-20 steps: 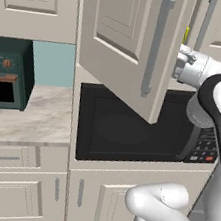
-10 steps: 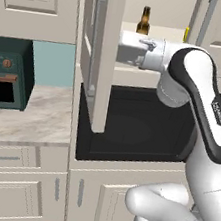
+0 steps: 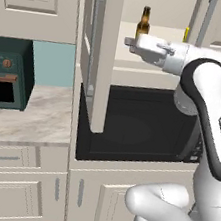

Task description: Open the cabinet directly in front. Then move the beer and the cup to the dining counter with the jar on it.

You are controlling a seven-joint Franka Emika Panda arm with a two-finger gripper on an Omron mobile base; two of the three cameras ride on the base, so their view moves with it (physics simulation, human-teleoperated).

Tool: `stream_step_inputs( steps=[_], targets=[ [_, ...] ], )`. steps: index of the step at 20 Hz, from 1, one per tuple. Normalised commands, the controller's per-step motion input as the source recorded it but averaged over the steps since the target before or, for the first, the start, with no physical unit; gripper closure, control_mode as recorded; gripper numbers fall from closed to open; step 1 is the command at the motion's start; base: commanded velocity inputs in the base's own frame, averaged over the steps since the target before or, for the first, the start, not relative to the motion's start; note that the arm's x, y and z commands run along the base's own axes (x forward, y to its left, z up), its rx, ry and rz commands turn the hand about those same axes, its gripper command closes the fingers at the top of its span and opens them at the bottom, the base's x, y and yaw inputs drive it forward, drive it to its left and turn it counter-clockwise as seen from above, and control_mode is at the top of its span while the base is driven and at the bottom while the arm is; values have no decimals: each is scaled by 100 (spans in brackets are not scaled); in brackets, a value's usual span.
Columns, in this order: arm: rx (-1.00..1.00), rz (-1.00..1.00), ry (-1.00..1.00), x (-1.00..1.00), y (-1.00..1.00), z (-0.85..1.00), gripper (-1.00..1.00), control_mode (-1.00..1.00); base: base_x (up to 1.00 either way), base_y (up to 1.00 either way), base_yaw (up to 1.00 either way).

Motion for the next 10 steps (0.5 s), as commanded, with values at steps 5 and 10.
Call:
stream_step_inputs(
  steps=[5,10],
  targets=[
    [-8,-51,-16,-7,-83,4,-100,-100,0,0,0],
    [-8,-53,-9,-12,-88,4,-100,-100,0,0,0]
  ],
)
